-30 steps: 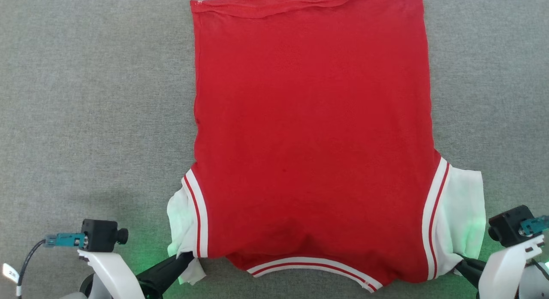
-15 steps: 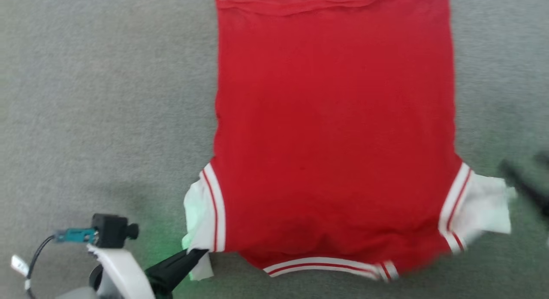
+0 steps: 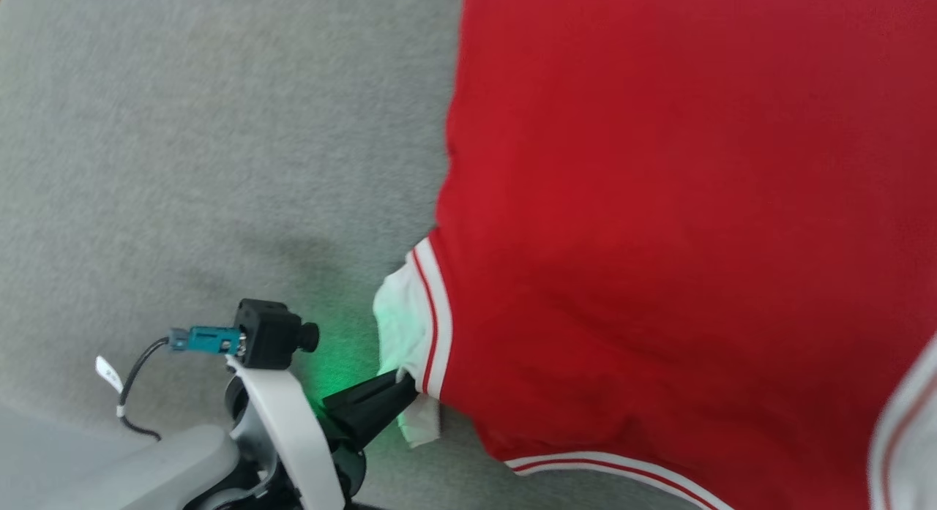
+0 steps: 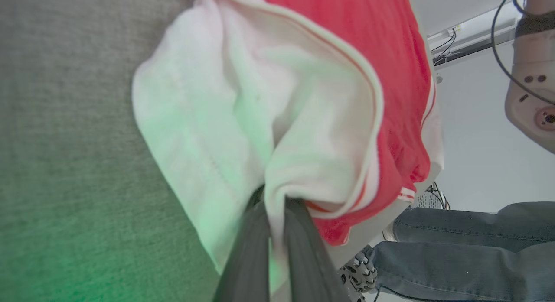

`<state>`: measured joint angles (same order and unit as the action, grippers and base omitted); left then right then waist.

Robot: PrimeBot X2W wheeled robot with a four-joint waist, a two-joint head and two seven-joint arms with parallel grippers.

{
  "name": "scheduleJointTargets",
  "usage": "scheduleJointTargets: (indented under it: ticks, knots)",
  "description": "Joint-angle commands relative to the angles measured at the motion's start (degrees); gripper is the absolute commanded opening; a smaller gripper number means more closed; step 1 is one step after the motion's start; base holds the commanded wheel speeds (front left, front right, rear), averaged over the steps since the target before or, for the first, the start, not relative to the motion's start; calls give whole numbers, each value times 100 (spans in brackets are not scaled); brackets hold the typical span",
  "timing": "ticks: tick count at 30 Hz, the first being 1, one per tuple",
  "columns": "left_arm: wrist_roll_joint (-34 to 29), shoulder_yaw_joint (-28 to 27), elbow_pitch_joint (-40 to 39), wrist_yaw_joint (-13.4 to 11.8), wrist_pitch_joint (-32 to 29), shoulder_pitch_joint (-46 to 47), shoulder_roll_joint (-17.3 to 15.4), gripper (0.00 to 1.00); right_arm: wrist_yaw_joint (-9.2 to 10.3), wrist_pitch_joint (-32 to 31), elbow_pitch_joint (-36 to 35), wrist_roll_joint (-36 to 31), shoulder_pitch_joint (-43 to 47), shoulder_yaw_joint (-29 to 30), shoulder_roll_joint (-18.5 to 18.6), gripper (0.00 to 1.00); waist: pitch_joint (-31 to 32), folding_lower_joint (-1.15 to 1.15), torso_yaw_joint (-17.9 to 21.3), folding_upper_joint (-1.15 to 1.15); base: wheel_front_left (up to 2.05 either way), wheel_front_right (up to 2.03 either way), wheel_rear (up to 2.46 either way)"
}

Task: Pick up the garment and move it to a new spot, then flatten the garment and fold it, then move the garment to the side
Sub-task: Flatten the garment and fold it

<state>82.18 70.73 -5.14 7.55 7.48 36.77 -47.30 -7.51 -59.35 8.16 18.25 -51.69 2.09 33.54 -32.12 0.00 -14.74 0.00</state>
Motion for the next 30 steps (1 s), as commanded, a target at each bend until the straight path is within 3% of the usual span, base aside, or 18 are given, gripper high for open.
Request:
scheduleJointTargets:
  ticks: [1, 7, 11, 12, 14, 20, 23, 30]
  knots:
    - [-33, 15, -24, -13, -6, 97, 38, 0, 5, -38, 187, -47, -180, -36, -44, 100, -290, 0, -292, 0, 0, 0, 0]
    - [-87, 106, -71, -13, 49, 216, 152, 0, 6, -369, 1332, -272, -1002, -51, -129, 100, -446, 0, -508, 0, 0, 0, 0]
    - [-108, 149, -80, -14, 71, 295, 153, 0, 4, -585, 1692, -292, -1185, -206, -239, 100, -504, 0, -535, 0, 0, 0, 0]
    - [-104, 155, -77, -14, 88, 315, 161, 0, 4, -581, 1742, -293, -1218, -240, -251, 51, -510, 0, -534, 0, 0, 0, 0]
    - [-76, 167, -44, -14, 121, 346, 179, 0, 4, -527, 1847, -312, -1264, -256, -263, 0, -499, 0, -520, 0, 0, 0, 0]
    - [149, 181, 199, -14, 285, 344, 206, 0, 5, -77, 1892, -74, -1178, -295, -250, 0, -136, 0, -349, 0, 0, 0, 0]
    - [216, 186, 291, -14, 383, 261, 146, 0, 6, -41, 1659, 250, -947, -492, -65, 0, 152, 0, -207, 0, 0, 0, 0]
    - [422, 189, 574, -14, 571, -52, 16, 0, 5, -621, 244, 1529, 771, -889, 667, 0, 845, 0, 154, 0, 0, 0, 0]
